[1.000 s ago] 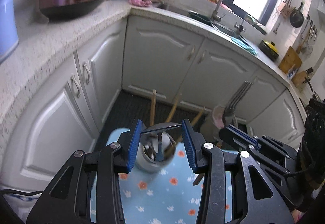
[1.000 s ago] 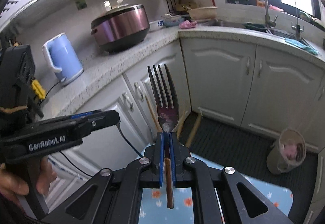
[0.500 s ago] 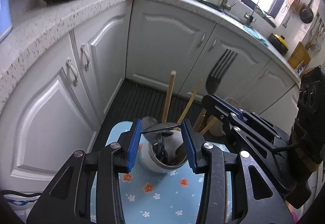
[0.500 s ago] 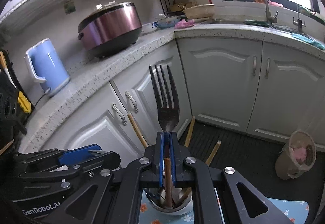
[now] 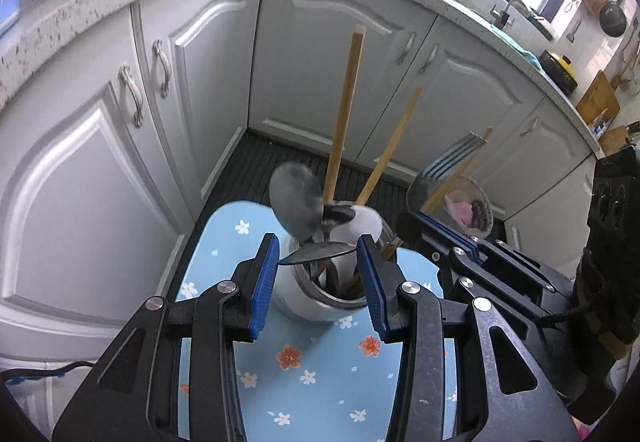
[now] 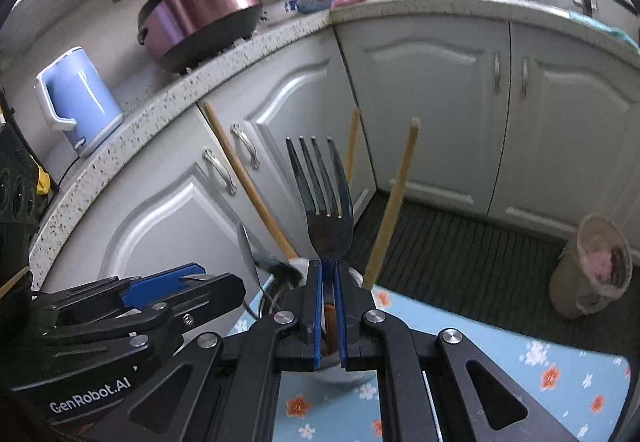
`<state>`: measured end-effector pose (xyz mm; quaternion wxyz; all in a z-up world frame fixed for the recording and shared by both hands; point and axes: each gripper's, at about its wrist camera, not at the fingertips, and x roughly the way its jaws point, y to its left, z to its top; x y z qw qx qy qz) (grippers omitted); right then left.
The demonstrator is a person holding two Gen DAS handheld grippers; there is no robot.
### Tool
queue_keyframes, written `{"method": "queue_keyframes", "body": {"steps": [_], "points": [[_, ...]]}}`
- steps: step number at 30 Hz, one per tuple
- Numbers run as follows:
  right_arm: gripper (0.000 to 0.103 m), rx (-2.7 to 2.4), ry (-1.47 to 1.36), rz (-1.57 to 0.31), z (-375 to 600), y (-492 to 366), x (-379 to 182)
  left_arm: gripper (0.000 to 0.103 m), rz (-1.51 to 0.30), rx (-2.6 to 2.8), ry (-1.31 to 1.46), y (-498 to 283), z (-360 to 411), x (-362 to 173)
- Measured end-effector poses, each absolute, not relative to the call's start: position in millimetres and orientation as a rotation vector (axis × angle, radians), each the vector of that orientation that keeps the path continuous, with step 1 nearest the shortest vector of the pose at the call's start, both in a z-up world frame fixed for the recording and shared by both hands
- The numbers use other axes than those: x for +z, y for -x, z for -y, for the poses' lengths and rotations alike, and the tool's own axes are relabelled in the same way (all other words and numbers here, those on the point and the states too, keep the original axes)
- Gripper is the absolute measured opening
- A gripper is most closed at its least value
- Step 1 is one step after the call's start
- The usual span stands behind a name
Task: Organize utensils
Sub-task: 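Lower the fork and spoon into the jar and open both tools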
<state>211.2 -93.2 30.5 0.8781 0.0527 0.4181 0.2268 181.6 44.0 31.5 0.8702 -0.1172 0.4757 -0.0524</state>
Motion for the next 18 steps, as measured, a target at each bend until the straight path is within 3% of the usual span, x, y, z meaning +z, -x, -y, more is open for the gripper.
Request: {"method": "queue_keyframes", "body": {"steps": [7,11,15,18], "points": [[0.005,0.451,-0.122,-0.908,99.2,-204.7,21.4,0.039,-0.992,-0.102,0.245,-181.0,-42.4,18.7],[0.014,0.460,-0.132,-0.902,105.8,-198.7,28.0,0.041,-0.997,-0.106,0.239,-178.4,-40.4,20.7],[0.015,0.471,-0.145,-0.891,114.5,-191.5,35.1,0.061,-0.985,-0.106,0.242,-172.6,-43.5,25.2],[0.016,0.470,-0.143,-0.887,120.8,-184.8,38.8,0.064,-0.977,-0.094,0.244,-167.8,-46.0,28.6]]}}
